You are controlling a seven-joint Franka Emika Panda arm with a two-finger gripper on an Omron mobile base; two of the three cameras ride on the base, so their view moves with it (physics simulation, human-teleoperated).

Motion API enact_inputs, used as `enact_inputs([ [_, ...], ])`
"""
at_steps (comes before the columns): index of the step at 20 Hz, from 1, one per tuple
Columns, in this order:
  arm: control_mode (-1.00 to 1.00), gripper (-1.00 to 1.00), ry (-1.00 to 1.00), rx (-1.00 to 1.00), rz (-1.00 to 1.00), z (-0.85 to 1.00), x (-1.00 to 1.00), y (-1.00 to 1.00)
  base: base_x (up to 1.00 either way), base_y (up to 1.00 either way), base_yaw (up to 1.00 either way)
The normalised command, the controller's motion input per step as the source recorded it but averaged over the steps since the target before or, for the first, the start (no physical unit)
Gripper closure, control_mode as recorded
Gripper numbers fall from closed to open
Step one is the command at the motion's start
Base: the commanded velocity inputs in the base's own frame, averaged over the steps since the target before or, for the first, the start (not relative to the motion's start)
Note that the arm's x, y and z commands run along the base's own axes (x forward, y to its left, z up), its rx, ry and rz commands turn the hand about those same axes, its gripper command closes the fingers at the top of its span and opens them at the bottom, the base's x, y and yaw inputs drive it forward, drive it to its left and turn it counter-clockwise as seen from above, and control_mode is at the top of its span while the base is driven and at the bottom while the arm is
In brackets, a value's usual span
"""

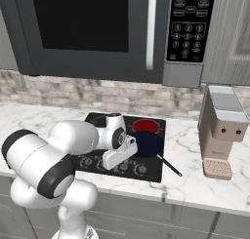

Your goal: Turn off the rear right burner of the stove.

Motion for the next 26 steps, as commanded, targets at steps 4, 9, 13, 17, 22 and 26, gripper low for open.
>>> enact_inputs([
  [4, -1.00, -1.00, -0.01, -0.01, 0.00, 0.03, 0.21, 0.00, 0.00, 0.00, 0.00],
  [9, -1.00, -1.00, -0.02, -0.01, 0.00, 0.08, 0.18, 0.00, 0.00, 0.00, 0.00],
  [13, -1.00, -1.00, 0.00, 0.00, 0.00, 0.00, 0.12, 0.00, 0.00, 0.00, 0.00],
  [17, -1.00, -1.00, 0.00, 0.00, 0.00, -0.09, 0.05, 0.08, 0.00, 0.00, 0.00],
  [22, -1.00, -1.00, 0.00, 0.00, 0.00, -0.11, 0.00, 0.00, 0.00, 0.00, 0.00],
  [26, -1.00, -1.00, 0.00, 0.00, 0.00, -0.01, -0.02, 0.00, 0.00, 0.00, 0.00],
])
